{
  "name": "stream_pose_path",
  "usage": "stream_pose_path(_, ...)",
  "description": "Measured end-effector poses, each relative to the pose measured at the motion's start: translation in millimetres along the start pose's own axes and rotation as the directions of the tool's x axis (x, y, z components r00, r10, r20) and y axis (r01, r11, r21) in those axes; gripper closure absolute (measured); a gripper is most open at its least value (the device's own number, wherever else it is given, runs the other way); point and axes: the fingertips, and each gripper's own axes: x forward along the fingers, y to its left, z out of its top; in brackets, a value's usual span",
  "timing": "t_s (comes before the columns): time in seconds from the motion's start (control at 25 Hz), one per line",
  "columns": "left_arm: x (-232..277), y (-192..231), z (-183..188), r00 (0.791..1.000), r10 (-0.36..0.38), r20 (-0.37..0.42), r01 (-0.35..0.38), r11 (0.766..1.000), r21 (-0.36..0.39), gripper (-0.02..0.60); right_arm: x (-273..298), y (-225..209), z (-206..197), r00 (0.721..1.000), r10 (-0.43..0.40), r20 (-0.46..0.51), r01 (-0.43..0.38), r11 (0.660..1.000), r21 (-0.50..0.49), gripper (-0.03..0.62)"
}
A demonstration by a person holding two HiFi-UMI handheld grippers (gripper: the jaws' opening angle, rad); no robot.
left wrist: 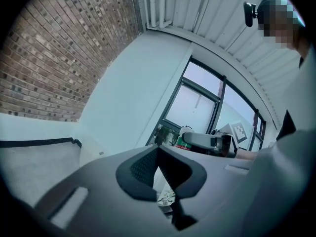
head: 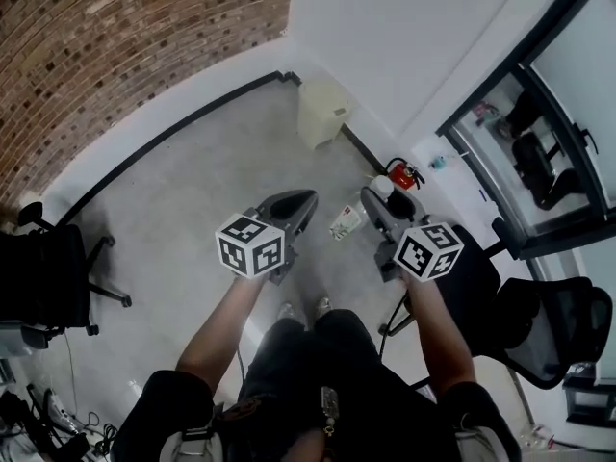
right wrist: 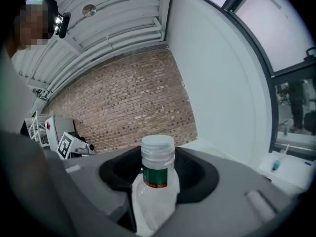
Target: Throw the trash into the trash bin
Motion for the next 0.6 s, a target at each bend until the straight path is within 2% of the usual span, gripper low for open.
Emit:
stream_pose_path(0.28,50,36,17,0.999,-0.035,-0.014,0.035,0.999,-0.008,0.578,45,-36,17,1.0,-0.014,-0.013,0.014,1.0,0.006,0.39)
stream_pose_path(0.6,125,95,33,0.998,0.0,-0.059,0.001,1.0,0.012,0.578,112,-110,29,1.0,0.016,-0.004,-0.016,0.999,0.05,0.39)
